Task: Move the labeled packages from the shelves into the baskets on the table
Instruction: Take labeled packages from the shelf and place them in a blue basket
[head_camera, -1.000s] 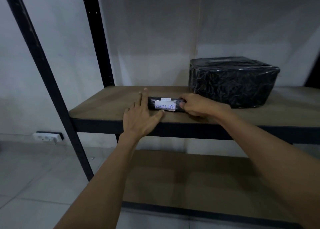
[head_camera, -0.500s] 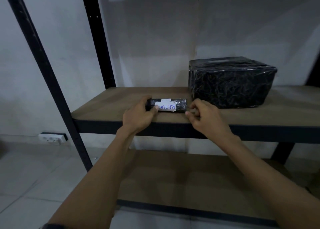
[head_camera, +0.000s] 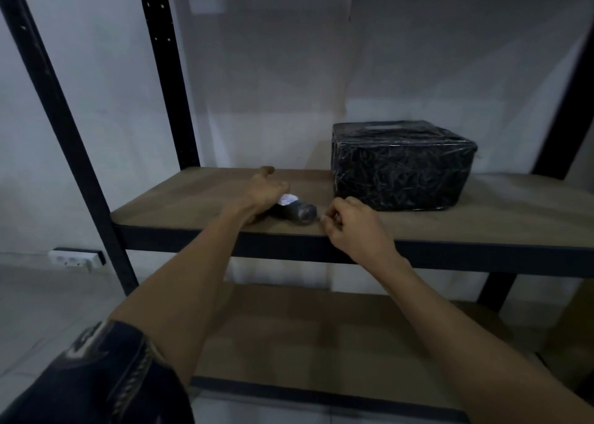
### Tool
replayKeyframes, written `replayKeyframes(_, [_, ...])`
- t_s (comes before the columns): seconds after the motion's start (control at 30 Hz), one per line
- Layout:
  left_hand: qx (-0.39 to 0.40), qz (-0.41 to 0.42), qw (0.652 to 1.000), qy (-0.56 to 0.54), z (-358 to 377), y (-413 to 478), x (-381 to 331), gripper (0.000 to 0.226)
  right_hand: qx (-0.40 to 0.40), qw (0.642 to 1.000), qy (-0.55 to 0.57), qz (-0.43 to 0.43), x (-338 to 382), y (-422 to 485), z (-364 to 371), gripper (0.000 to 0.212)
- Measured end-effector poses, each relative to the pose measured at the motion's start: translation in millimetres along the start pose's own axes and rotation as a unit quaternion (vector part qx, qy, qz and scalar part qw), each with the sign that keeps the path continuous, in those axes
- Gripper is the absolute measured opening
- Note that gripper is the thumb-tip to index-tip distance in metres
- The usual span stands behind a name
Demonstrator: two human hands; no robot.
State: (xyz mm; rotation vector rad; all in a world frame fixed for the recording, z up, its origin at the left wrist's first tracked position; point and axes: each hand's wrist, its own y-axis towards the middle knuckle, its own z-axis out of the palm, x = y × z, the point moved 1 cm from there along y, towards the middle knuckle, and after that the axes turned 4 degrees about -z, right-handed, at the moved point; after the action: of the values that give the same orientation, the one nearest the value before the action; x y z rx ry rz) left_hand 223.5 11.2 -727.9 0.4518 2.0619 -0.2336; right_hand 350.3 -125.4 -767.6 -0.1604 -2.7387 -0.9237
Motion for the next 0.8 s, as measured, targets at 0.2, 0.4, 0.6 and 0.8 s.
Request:
replayKeyframes(0.2, [-0.054, -0.014, 0.981, 0.186, -19.2, -6.0, -13.7, 0.101, -0.005, 1.000, -0.015, -0.009, -0.5, -1.3, 0.4, 0.022])
replayKeyframes(0.4, [0.000, -0.006, 0.972, 0.233, -9.3, -32.3, -8.6, 0.060, -0.004, 1.000, -0.019, -0.011, -0.7, -3.4, -0.7, 0.023])
replayKeyframes(0.6, [-0.081, 0.067, 0.971, 0.216, -12.8, -23.2, 4.1, 0.037, -0.004, 1.000, -0.017, -0.007, 0.3, -4.1, -0.2, 0.024])
replayKeyframes(0.8, [-0.027, 0.157, 0.978, 0.134, -29.3, -27.2, 28.4, 0.042, -0.009, 1.000, -0.022, -0.010, -0.7, -5.4, 0.0, 0.025])
